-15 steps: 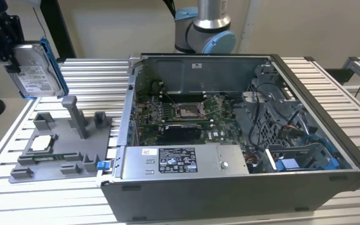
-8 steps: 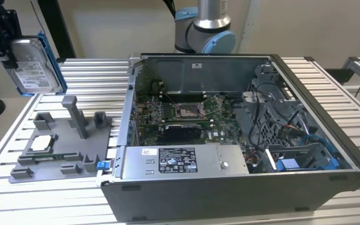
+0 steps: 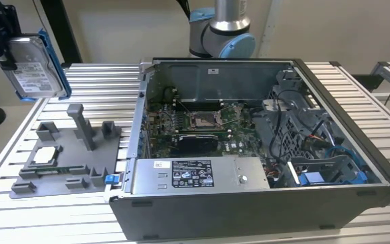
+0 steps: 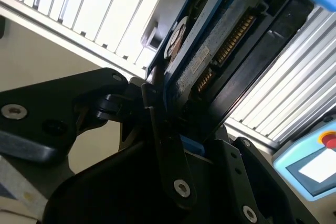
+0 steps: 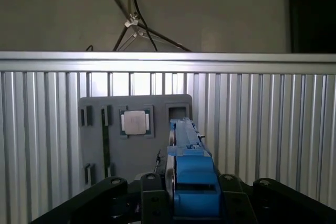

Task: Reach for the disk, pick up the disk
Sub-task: 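Pick up the disk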

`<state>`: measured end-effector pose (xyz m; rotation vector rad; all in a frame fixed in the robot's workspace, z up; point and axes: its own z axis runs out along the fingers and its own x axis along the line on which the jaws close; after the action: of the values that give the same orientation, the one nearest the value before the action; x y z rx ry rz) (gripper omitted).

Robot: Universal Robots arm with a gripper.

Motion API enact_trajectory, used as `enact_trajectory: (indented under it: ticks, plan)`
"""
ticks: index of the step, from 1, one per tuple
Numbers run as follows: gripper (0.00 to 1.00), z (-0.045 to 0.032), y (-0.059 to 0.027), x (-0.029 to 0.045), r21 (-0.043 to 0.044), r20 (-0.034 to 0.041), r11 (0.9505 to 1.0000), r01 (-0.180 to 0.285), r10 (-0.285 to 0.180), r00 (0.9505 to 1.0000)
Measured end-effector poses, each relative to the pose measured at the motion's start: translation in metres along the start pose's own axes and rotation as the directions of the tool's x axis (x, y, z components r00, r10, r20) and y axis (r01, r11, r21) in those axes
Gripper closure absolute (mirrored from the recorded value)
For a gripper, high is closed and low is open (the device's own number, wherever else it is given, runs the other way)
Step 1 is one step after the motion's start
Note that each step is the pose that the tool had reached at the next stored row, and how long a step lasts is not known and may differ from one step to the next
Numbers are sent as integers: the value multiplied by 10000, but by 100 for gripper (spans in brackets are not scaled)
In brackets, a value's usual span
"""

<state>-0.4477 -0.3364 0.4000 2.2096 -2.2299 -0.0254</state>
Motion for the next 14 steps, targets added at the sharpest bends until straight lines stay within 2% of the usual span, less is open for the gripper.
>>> enact_trajectory:
  ticks: [14]
  plan:
    - [100, -224, 3, -2, 0, 0, 10000, 0, 0, 10000]
